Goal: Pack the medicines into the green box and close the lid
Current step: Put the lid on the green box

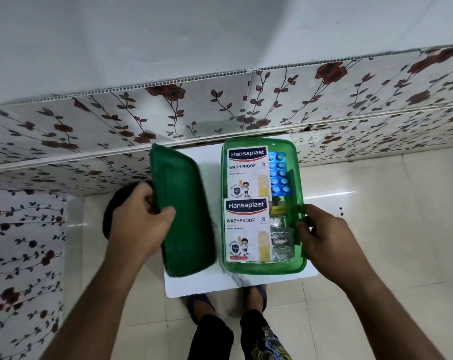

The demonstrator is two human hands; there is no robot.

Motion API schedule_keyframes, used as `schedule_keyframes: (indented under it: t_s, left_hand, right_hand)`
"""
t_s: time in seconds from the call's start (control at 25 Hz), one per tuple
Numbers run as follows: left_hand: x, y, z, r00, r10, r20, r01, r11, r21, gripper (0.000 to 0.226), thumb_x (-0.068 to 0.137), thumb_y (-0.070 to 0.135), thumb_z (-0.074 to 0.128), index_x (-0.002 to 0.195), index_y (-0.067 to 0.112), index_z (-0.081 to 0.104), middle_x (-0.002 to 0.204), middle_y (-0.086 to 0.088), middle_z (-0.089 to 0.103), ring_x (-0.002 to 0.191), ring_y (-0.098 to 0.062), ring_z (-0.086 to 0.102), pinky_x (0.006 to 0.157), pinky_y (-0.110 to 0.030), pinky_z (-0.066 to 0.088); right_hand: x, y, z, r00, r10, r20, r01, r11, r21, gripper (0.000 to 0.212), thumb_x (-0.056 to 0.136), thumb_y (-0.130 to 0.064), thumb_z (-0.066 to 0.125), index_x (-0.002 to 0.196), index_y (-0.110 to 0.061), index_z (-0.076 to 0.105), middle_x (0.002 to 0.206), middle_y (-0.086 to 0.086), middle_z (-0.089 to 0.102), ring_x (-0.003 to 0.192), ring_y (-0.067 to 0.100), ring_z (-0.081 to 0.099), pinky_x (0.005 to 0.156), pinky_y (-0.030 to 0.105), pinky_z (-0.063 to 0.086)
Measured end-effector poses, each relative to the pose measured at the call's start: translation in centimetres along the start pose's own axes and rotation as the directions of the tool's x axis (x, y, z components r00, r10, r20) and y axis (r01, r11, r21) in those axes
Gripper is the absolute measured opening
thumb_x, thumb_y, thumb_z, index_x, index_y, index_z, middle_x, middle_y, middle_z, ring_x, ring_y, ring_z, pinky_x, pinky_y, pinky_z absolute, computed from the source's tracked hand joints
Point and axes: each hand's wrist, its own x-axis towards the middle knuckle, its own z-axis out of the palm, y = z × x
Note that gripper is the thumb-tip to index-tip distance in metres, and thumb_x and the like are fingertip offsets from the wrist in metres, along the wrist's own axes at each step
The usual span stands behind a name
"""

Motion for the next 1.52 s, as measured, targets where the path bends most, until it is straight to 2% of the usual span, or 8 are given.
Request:
schedule_keyframes:
  t_s: [0.28,0.6,0.76,0.88,0.96,1.16,1.32,1.52]
  left_hand:
    - [-5.0,5.2,0.5,0.942,0.333,-0.052,-0.309,0.915,0.259,0.042,0.074,0.024,0.07,0.099,0.024,0.037,0.096,-0.001,0.06,0.067,-0.019,0.059,0.048,-0.027,0.045]
    - [-6.7,7.5,10.6,0.919,0.394,0.021,-0.357,0.808,0.468,0.06,0.068,0.026,0.076,0.118,0.014,0.045,0.145,-0.023,0.045,0.04,-0.027,0.058,0.039,-0.021,0.028]
    - [-6.3,6.5,9.6,0.876,0.467,-0.121,-0.433,0.872,0.226,0.036,0.086,0.034,0.06,0.115,0.015,0.053,0.144,-0.013,0.041,0.06,-0.021,0.06,0.048,-0.024,0.044]
    - [-3.5,1.6,6.6,0.919,0.208,-0.336,-0.242,0.968,-0.062,0.046,0.09,0.038,0.059,0.13,0.017,0.048,0.142,-0.009,0.039,0.103,-0.022,0.06,0.079,-0.038,0.056]
    - [-2.2,-0.6,5.8,0.99,0.028,-0.137,-0.056,0.977,-0.205,0.057,0.091,0.047,0.055,0.143,0.03,0.037,0.147,-0.001,0.041,0.126,-0.02,0.05,0.096,-0.042,0.048]
    - [-3.3,0.1,7.0,0.981,0.066,0.182,0.011,0.92,-0.391,0.039,0.095,0.038,0.052,0.126,0.053,0.035,0.117,0.023,0.059,0.088,0.018,0.06,0.063,-0.008,0.049]
    - [0.2,0.9,5.5,0.998,0.031,0.055,-0.004,0.904,-0.427,0.054,0.093,0.046,0.052,0.144,0.034,0.036,0.136,0.015,0.051,0.113,-0.003,0.055,0.083,-0.022,0.044]
    - [7.2,4.3,6.2,0.981,0.035,0.189,0.079,0.824,-0.562,0.029,0.097,0.045,0.046,0.103,0.025,0.066,0.085,0.008,0.07,0.079,-0.012,0.065,0.077,-0.03,0.049]
  right_hand:
    - [0.9,-2.1,5.4,0.995,-0.038,0.087,0.043,0.998,-0.051,0.025,0.092,-0.028,0.05,0.113,-0.02,0.061,0.094,-0.002,0.076,0.073,0.024,0.068,0.067,0.04,0.055]
    - [0.0,1.1,4.3,0.972,0.194,0.135,-0.235,0.861,0.451,0.027,0.101,-0.029,0.045,0.106,-0.024,0.071,0.091,-0.004,0.077,0.056,0.02,0.067,0.063,0.028,0.053]
    - [0.3,1.6,4.0,0.967,0.228,0.11,-0.252,0.826,0.505,0.024,0.099,-0.02,0.048,0.103,-0.025,0.071,0.09,-0.001,0.077,0.066,0.016,0.07,0.062,0.03,0.05]
    - [1.0,0.1,4.3,0.978,0.177,0.107,-0.206,0.797,0.567,0.02,0.096,-0.03,0.056,0.113,-0.031,0.067,0.098,-0.01,0.075,0.085,0.006,0.07,0.073,0.029,0.052]
    - [1.4,-1.2,4.8,0.979,0.111,0.17,-0.19,0.793,0.578,0.035,0.09,-0.042,0.062,0.125,-0.035,0.06,0.109,-0.017,0.069,0.1,0.003,0.066,0.083,0.027,0.053]
    - [2.0,-2.5,5.0,0.969,0.109,0.221,-0.219,0.79,0.572,0.039,0.09,-0.033,0.066,0.128,-0.032,0.06,0.115,-0.018,0.068,0.101,0.007,0.069,0.085,0.033,0.059]
    - [4.3,-3.6,4.1,0.984,0.13,0.124,-0.177,0.801,0.572,0.035,0.096,-0.035,0.056,0.13,-0.029,0.058,0.12,-0.008,0.066,0.109,0.011,0.064,0.089,0.032,0.054]
    - [10.8,-8.0,5.3,0.971,0.236,0.034,-0.193,0.696,0.692,0.034,0.096,-0.043,0.052,0.111,-0.02,0.072,0.102,-0.001,0.075,0.099,0.02,0.068,0.092,0.041,0.053]
